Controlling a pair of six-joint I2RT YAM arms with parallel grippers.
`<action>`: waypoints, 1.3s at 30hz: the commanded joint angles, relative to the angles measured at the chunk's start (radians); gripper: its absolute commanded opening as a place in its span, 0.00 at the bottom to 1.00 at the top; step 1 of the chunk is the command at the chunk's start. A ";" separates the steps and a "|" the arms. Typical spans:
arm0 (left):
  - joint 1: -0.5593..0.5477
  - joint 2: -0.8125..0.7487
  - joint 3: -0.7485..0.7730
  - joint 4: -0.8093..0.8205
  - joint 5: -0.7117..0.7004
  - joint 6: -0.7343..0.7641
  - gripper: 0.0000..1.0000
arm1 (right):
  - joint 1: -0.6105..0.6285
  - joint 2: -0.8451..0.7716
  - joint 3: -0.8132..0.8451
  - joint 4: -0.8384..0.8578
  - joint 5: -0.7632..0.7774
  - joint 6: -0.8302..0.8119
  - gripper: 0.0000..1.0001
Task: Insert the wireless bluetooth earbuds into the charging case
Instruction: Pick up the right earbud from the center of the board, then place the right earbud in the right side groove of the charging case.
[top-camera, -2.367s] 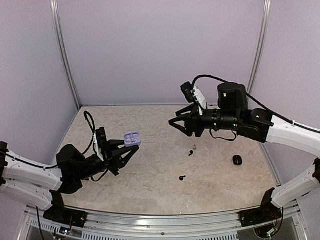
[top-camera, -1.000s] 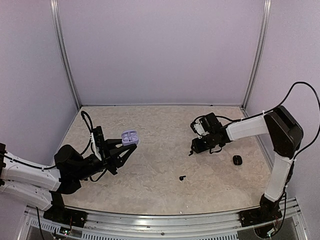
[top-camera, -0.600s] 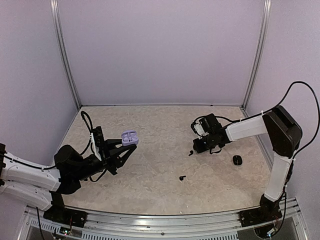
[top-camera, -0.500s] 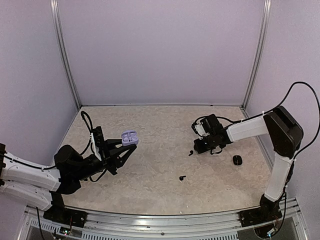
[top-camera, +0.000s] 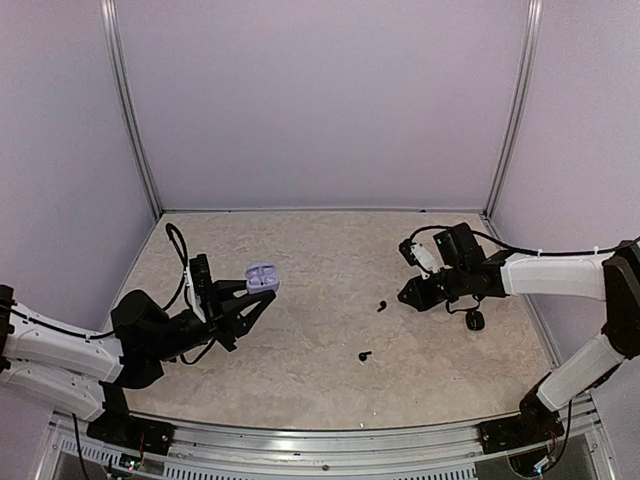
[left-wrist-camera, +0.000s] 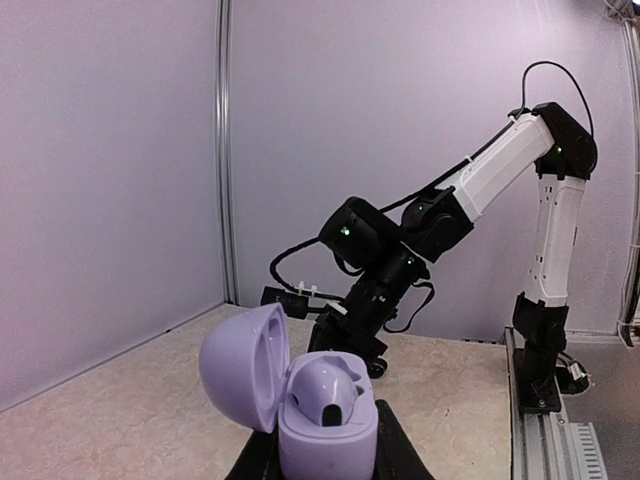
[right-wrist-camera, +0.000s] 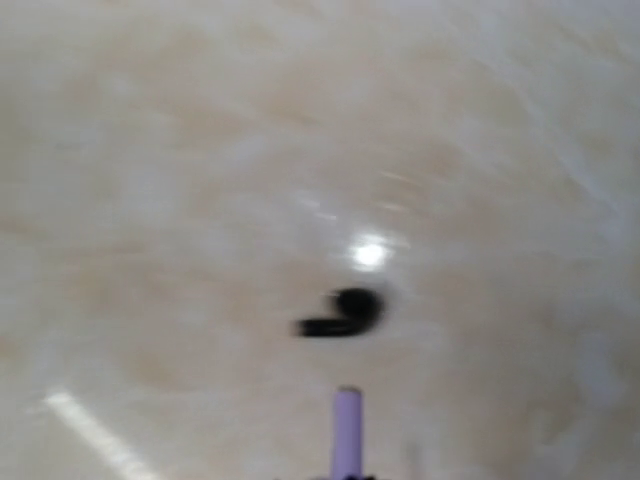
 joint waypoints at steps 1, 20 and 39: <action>0.009 0.023 0.002 0.030 0.010 0.003 0.00 | -0.002 -0.103 -0.047 -0.032 -0.184 -0.037 0.14; 0.009 0.077 0.022 -0.061 0.147 0.011 0.00 | 0.283 -0.224 0.215 -0.327 -0.216 -0.291 0.12; 0.050 0.078 0.063 -0.216 0.523 -0.037 0.00 | 0.683 -0.078 0.621 -0.689 0.127 -0.505 0.06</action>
